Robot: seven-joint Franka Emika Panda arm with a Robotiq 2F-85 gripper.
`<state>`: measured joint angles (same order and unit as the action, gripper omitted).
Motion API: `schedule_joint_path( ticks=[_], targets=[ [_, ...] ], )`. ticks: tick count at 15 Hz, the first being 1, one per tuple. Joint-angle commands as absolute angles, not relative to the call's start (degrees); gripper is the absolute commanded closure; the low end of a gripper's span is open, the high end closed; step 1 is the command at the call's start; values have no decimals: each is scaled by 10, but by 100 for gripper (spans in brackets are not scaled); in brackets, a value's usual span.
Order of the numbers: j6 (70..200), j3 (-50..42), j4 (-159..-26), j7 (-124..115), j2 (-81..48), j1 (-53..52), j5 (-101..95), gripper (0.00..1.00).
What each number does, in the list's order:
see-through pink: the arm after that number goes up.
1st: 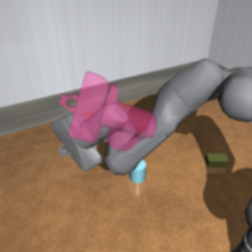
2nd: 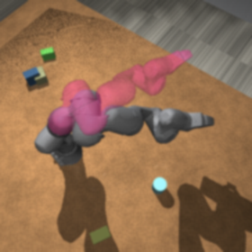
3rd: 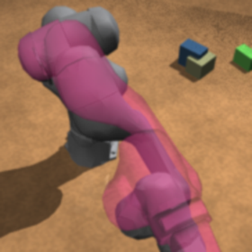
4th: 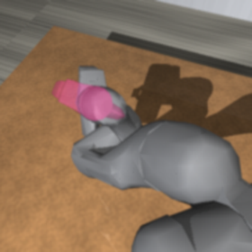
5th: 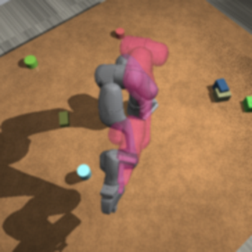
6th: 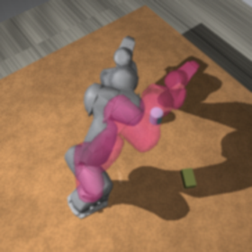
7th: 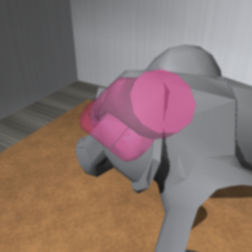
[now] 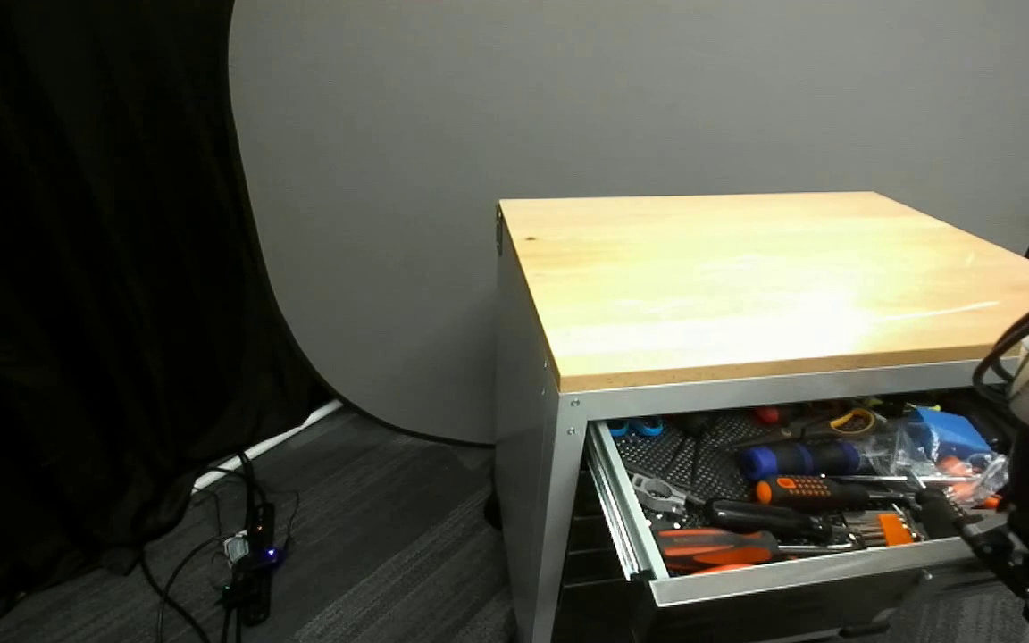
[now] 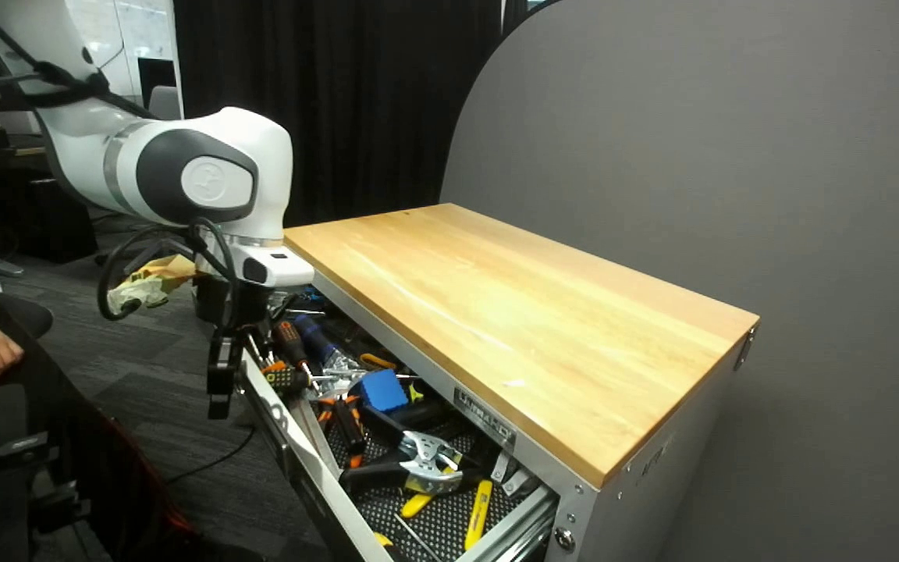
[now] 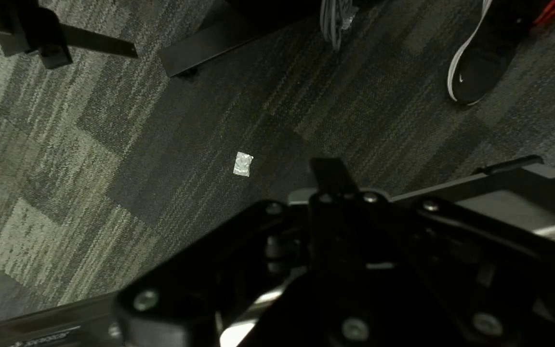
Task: Place the black and yellow screwdriver inside the topmost drawer then close the drawer
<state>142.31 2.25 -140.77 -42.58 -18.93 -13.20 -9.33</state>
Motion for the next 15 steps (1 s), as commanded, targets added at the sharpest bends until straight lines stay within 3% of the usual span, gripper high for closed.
schedule_joint_path(
  ticks=[1, 15],
  targets=[
    [1449, 2, -1360, -473, -225, -163, -128, 94],
    [1483, -52, -1192, -574, -334, -256, -288, 95]
  ],
)
